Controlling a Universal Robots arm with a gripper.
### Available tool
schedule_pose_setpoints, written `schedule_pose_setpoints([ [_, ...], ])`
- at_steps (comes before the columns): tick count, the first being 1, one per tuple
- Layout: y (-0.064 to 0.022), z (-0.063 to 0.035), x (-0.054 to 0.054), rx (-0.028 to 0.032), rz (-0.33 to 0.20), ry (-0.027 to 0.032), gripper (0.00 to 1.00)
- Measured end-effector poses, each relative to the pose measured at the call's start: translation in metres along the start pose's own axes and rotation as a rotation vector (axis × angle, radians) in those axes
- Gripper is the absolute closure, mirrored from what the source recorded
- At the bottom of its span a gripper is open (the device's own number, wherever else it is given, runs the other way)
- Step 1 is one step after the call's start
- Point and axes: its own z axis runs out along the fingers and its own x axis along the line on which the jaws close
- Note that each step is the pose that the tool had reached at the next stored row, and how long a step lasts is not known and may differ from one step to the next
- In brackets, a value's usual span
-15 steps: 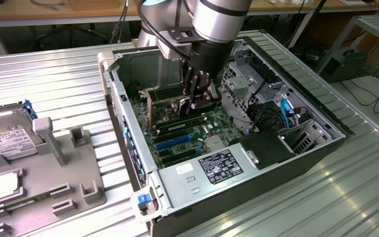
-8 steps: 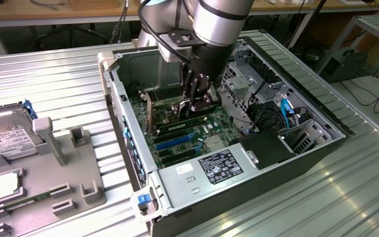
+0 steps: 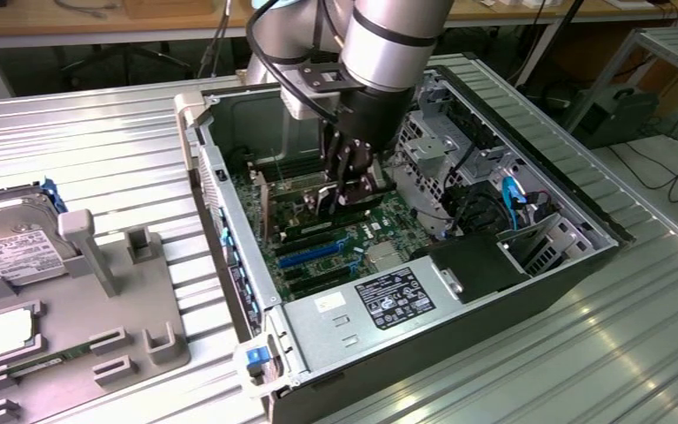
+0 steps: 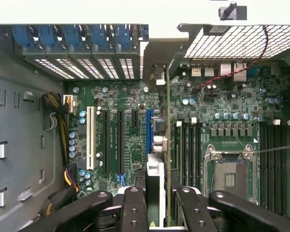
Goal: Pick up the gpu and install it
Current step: 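Insert the gpu into the slot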
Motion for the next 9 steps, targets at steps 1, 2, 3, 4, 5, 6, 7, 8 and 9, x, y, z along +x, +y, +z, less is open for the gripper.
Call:
schedule_pose_setpoints([
  [1,0.0,0.0021,0.0,0.0001,0.0,0.0011,0.71],
  [2,0.0005,0.0032,0.0,0.0008,0.0,0.0016,0.71],
  [3,0.001,0.0038,0.0,0.0051,0.0,0.0021,0.71],
  [4,0.0019,0.0053,0.0,0.0102,0.0,0.002,0.71],
  [5,0.0029,0.0072,0.0,0.0152,0.0,0.0019,0.71],
  [6,0.0035,0.0081,0.0,0.0166,0.0,0.002,0.71],
  [7,0.0041,0.009,0.0,0.0167,0.0,0.002,0.71],
  [8,0.0044,0.0101,0.0,0.0167,0.0,0.002,0.71],
  [9,0.0046,0.0116,0.0,0.0167,0.0,0.002,0.71],
])
